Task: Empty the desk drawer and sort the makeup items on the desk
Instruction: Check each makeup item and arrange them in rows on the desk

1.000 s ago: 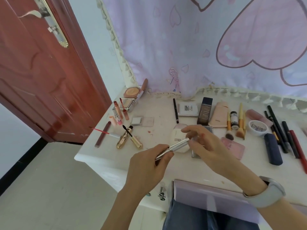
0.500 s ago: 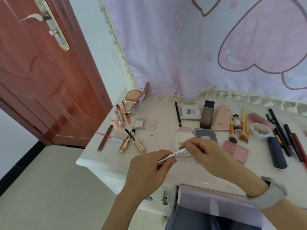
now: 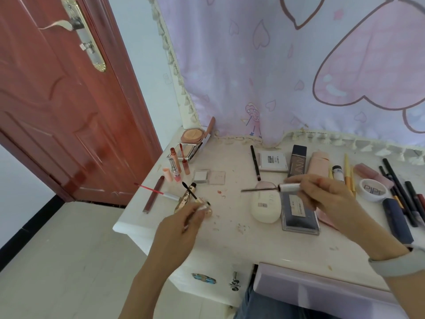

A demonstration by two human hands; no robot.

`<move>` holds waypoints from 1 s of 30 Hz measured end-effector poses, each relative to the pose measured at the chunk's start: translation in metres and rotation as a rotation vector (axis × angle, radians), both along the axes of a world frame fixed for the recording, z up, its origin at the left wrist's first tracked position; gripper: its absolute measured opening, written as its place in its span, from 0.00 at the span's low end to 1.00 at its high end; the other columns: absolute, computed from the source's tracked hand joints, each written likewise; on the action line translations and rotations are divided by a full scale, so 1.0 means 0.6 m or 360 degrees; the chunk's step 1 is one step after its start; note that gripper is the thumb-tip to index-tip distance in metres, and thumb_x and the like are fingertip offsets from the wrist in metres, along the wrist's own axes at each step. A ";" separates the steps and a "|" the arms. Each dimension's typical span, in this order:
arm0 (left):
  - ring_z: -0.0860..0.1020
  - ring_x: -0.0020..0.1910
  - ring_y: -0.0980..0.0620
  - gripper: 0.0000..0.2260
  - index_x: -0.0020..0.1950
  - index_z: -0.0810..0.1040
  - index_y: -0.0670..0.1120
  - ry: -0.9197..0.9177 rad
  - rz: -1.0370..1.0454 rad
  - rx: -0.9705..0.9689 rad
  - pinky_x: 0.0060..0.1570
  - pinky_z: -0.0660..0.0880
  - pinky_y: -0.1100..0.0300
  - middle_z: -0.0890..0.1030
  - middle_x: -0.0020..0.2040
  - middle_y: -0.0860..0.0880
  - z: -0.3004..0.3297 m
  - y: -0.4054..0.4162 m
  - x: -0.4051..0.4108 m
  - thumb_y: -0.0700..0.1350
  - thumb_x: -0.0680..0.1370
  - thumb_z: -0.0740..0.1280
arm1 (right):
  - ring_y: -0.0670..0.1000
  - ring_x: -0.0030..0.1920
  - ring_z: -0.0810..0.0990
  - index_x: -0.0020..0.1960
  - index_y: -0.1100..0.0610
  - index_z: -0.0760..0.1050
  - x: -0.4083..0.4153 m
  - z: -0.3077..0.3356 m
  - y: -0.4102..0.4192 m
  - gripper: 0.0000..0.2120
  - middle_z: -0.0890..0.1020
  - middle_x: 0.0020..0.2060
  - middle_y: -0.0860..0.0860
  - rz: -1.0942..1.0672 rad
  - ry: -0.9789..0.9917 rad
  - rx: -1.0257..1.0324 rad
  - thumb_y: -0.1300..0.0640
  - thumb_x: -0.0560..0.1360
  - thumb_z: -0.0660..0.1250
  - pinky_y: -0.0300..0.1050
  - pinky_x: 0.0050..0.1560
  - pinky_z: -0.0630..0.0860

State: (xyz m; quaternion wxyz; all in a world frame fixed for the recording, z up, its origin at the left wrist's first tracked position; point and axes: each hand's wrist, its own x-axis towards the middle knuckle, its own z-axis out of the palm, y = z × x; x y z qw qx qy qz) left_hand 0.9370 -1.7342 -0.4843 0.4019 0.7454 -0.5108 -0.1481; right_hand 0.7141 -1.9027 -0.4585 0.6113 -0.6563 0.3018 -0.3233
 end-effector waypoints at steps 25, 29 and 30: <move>0.77 0.49 0.55 0.11 0.55 0.80 0.45 -0.0039 0.0364 0.0035 0.52 0.71 0.62 0.82 0.52 0.50 0.038 -0.143 0.047 0.43 0.74 0.68 | 0.51 0.52 0.75 0.52 0.53 0.77 0.225 -0.047 -0.011 0.09 0.81 0.49 0.47 -0.0060 0.1162 -0.1085 0.52 0.77 0.61 0.43 0.49 0.65; 0.77 0.52 0.55 0.12 0.58 0.79 0.47 -0.0117 0.0329 0.0142 0.56 0.71 0.60 0.82 0.53 0.51 0.028 -0.145 0.053 0.45 0.74 0.68 | 0.52 0.54 0.73 0.53 0.52 0.77 0.233 -0.059 -0.014 0.10 0.81 0.50 0.48 0.0023 0.1330 -0.1189 0.51 0.76 0.60 0.46 0.54 0.63; 0.77 0.53 0.55 0.13 0.58 0.79 0.47 -0.0131 0.0315 0.0166 0.58 0.71 0.58 0.82 0.54 0.51 0.027 -0.145 0.054 0.45 0.74 0.68 | 0.52 0.55 0.72 0.53 0.51 0.77 0.235 -0.058 -0.015 0.10 0.81 0.50 0.48 0.0017 0.1349 -0.1205 0.51 0.76 0.60 0.46 0.53 0.62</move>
